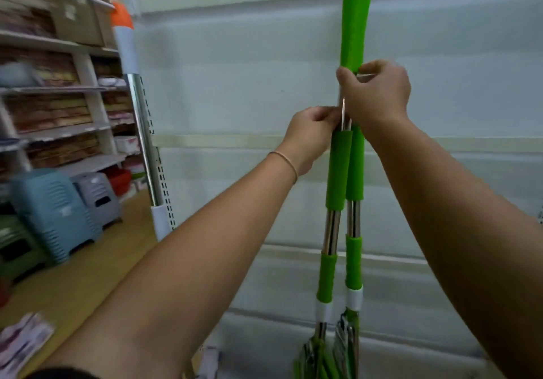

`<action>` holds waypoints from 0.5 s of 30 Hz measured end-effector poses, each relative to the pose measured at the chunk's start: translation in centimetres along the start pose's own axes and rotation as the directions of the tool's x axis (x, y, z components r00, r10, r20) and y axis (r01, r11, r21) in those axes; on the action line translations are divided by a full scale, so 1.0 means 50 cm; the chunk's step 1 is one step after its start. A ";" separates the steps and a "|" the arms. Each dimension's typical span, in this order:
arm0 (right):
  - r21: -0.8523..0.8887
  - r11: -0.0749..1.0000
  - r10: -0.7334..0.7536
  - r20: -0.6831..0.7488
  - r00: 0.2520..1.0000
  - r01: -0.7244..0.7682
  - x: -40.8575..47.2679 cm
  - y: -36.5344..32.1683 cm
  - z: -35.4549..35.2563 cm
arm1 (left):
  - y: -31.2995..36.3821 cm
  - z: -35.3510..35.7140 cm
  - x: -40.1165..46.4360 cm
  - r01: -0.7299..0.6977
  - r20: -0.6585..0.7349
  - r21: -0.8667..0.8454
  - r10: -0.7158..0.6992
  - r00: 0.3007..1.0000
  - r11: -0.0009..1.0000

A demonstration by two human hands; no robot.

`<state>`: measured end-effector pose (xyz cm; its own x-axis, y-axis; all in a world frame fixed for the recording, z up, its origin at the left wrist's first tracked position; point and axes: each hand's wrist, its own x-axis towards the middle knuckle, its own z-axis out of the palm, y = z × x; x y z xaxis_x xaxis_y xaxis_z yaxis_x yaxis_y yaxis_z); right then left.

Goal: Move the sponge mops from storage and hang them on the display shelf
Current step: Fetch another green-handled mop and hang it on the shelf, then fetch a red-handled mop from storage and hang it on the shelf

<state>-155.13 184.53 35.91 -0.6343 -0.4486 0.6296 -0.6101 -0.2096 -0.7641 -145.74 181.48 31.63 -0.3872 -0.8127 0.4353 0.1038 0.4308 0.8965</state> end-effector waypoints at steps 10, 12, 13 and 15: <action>-0.168 0.941 -0.265 0.176 0.948 0.294 -0.197 -0.040 0.064 | 0.005 -0.232 -0.145 0.095 -0.226 0.377 -0.008 0.974 0.921; -0.159 0.931 -0.282 0.261 0.923 0.329 -0.238 -0.063 0.096 | 0.017 -0.289 -0.181 0.120 -0.260 0.450 0.001 0.965 0.885; -0.141 0.935 -0.274 0.301 0.914 0.326 -0.258 -0.075 0.114 | 0.023 -0.318 -0.201 0.128 -0.272 0.491 0.012 0.962 0.862; -0.102 0.947 -0.251 0.360 0.899 0.305 -0.301 -0.105 0.151 | 0.033 -0.379 -0.248 0.131 -0.283 0.574 0.045 0.958 0.809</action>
<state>-138.81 185.82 29.37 -0.2460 -0.6636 0.7064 -0.8196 -0.2466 -0.5171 -123.42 184.84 29.31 -0.1068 -0.8701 0.4812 -0.4923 0.4667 0.7347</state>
